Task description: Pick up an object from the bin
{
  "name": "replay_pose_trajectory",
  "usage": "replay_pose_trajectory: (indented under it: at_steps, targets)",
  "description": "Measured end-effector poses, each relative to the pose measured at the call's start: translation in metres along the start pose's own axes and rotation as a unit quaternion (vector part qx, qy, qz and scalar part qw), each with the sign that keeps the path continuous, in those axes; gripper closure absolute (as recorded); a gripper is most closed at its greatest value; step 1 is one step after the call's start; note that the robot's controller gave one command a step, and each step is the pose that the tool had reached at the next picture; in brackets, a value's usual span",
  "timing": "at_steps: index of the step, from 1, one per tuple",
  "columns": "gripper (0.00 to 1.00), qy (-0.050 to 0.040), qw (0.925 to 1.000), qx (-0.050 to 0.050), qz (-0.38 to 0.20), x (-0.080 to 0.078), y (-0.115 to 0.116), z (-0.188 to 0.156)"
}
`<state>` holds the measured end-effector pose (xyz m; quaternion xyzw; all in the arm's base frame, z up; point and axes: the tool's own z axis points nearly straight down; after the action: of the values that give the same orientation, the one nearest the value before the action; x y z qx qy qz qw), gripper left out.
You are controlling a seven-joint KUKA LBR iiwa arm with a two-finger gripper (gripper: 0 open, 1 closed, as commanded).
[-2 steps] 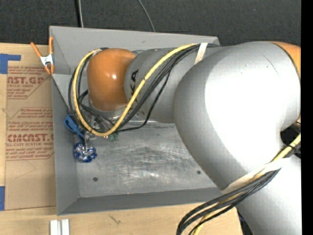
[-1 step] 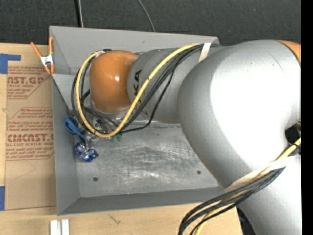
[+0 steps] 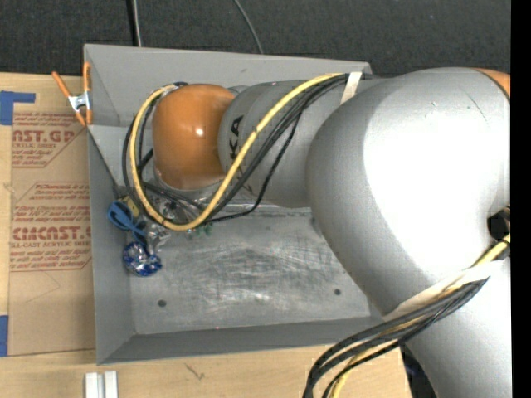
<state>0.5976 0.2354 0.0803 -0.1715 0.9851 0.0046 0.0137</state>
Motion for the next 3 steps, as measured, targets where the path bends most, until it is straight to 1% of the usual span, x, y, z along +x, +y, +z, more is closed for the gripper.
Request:
replay_pose_trajectory:
  at_steps: [1, 2, 3]
  targets:
    - [0.0, 0.0111, 0.9999, 0.002, -0.001, 0.006, -0.002, 0.007]
    - [0.0, 0.0072, 0.9966, 0.0, -0.082, 0.036, -0.039, 0.005]
    - [0.0, 0.011, 0.9932, -0.001, -0.116, 0.045, 0.024, 0.007]
